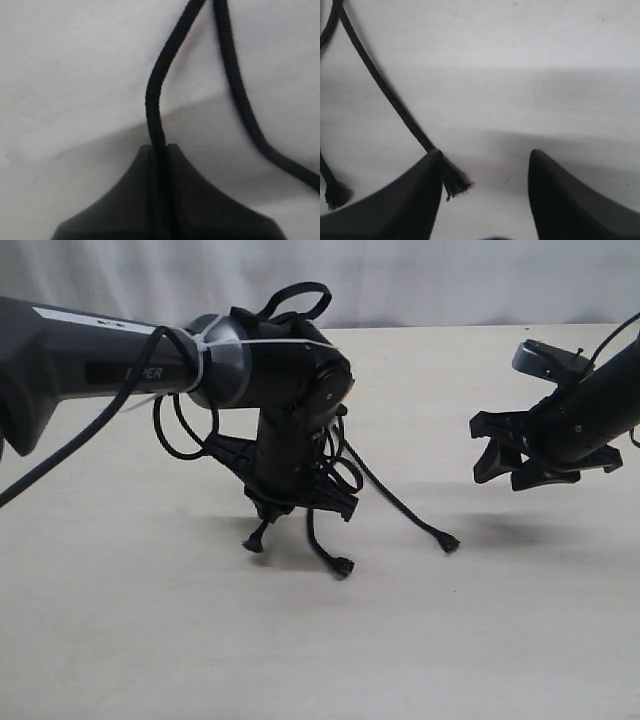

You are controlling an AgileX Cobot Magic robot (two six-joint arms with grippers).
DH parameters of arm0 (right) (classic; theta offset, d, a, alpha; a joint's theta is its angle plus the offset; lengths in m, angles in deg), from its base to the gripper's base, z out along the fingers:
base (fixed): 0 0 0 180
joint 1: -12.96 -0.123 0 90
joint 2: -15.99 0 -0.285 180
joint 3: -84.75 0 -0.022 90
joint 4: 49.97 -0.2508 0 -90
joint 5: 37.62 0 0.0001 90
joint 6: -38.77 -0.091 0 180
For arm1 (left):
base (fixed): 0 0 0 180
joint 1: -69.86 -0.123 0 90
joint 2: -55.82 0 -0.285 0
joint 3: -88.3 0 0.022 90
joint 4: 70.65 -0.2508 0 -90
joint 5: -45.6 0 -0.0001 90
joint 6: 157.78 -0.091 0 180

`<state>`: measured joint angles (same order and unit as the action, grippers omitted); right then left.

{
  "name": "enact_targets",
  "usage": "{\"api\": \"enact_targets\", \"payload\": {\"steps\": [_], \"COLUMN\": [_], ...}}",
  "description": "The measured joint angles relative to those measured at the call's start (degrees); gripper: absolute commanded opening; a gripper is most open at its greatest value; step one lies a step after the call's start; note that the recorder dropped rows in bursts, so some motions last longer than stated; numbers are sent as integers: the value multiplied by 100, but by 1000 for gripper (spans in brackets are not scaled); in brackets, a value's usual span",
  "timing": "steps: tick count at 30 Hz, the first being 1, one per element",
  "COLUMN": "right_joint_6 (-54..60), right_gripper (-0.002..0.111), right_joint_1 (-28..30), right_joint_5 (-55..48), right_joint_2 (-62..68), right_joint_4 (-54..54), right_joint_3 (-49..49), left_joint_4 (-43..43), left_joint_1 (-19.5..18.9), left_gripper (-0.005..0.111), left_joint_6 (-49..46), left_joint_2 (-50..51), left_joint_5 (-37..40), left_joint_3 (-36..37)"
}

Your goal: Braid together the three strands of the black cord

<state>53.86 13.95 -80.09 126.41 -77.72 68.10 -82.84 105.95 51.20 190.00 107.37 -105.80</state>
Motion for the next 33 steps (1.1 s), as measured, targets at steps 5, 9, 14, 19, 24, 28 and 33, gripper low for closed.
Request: {"api": "enact_targets", "payload": {"steps": [5, 9, 14, 19, 24, 28, 33], "right_joint_6": [25, 25, 25, 25, -250, -997, -1775], "right_gripper": [61, 61, 61, 61, 61, 61, 61], "right_joint_1": [0, 0, 0, -119, -1088, -2108, -3214], "right_joint_5": [-64, -102, -125, -157, -214, -169, -73], "right_joint_2": [0, 0, 0, 0, 0, 0, 142], "right_joint_4": [-14, -14, -187, -261, 102, 1012, 2050], "right_joint_3": [0, 0, 0, 0, 0, 47, 434], "left_joint_4": [174, 247, 381, 394, 647, 1144, 1667], "left_joint_1": [0, -10, -116, -541, -1096, -1504, -1784], "left_gripper": [8, 24, 38, 37, 37, 37, 37], "left_joint_6": [159, -36, -473, -737, -1626, -2281, -2503], "left_joint_2": [0, 0, -26, -310, -807, -1294, -1761], "left_joint_5": [-167, -81, 300, 521, 743, 768, 741], "left_joint_3": [55, 55, -98, -232, -232, -232, -144]}}
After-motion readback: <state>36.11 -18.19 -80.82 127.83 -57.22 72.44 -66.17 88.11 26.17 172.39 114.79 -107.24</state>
